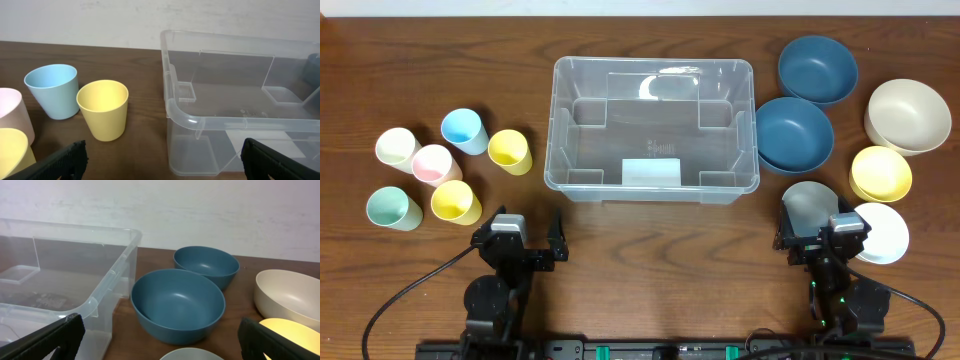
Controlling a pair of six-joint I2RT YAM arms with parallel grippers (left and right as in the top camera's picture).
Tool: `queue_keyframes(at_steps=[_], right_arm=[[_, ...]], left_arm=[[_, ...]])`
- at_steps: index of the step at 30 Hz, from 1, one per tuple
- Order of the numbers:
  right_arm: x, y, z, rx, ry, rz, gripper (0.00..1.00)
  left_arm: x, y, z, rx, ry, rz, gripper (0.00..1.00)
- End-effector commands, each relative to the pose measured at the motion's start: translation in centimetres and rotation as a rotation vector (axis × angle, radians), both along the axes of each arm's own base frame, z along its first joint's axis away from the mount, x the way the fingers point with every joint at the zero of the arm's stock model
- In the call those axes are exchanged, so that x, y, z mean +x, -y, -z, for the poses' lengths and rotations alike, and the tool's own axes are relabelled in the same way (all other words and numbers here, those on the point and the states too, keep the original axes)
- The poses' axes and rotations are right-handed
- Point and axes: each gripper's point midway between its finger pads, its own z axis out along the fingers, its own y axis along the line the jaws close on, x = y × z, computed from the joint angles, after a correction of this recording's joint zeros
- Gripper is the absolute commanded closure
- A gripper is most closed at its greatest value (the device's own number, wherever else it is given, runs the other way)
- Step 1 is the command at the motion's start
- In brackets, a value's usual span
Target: Pack container
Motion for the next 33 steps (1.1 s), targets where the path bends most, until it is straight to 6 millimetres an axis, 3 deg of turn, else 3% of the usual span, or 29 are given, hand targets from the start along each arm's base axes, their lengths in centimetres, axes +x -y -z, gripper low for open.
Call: queue_keyframes(at_steps=[1,18,24,29,33], right_arm=[[0.0,0.3,0.0,-0.012,0.004,0.017,0.01],[0.1,0.7,-0.6,-0.007,0.029,0.036,0.01],[-0.4,0.9,-4.1,0.081,0.095,0.047,0.01],[-1.3,1.4,-9.5,0.162,0.116,0.069,0.01],[-0.8,1.7,-13.3,0.166,0.02,0.083,0.01]], left_arm=[[-0.2,0.0,1.5,0.006,-0.044,0.004,0.02],[-0.2,0.0,1.5,0.006,-0.044,0.004,0.02],[-0.2,0.0,1.5,0.006,-0.044,0.004,0.02],[-0.2,0.0,1.5,0.006,-0.044,0.004,0.02],[-0.2,0.0,1.5,0.006,-0.044,0.004,0.02]])
